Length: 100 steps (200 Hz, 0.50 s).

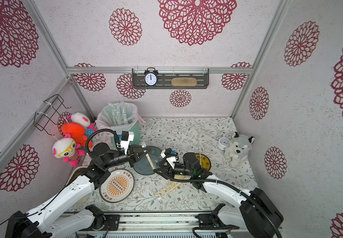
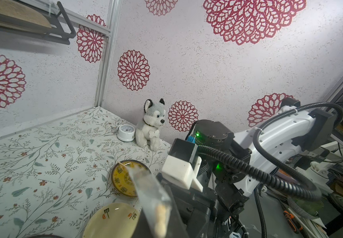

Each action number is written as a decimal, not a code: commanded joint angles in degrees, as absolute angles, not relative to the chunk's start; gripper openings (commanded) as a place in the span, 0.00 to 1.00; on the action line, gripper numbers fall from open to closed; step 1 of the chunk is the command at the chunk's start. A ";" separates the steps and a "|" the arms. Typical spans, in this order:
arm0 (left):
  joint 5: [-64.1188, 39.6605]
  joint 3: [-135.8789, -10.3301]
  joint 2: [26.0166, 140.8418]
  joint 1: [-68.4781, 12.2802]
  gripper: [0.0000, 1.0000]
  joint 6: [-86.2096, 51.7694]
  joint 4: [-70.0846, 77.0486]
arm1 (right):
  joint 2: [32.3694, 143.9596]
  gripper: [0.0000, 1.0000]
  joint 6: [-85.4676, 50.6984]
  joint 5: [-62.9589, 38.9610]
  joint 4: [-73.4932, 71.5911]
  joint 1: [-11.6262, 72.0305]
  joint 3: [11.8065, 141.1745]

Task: Remove the packaging of disposable chopsticks
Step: Remove the packet bag from the disposable chopsticks.

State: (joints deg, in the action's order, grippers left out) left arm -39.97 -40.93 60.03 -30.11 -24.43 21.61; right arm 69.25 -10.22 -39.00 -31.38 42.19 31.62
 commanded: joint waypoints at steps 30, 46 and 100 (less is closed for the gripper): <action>-40.52 -41.33 60.46 -30.27 0.00 -23.90 22.85 | 71.33 0.36 -10.69 -41.70 -35.33 42.19 34.07; -39.83 -41.31 60.53 -30.25 0.00 -23.99 22.75 | 72.19 0.27 -10.90 -42.36 -35.33 42.19 34.41; -39.68 -41.18 60.90 -30.64 0.00 -24.01 23.86 | 72.89 0.05 -12.32 -42.47 -38.59 42.19 32.84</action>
State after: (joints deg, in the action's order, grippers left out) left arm -38.89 -40.93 60.47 -30.13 -23.99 22.15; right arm 72.88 -11.62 -42.17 -33.74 42.33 32.45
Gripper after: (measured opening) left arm 0.065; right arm 0.118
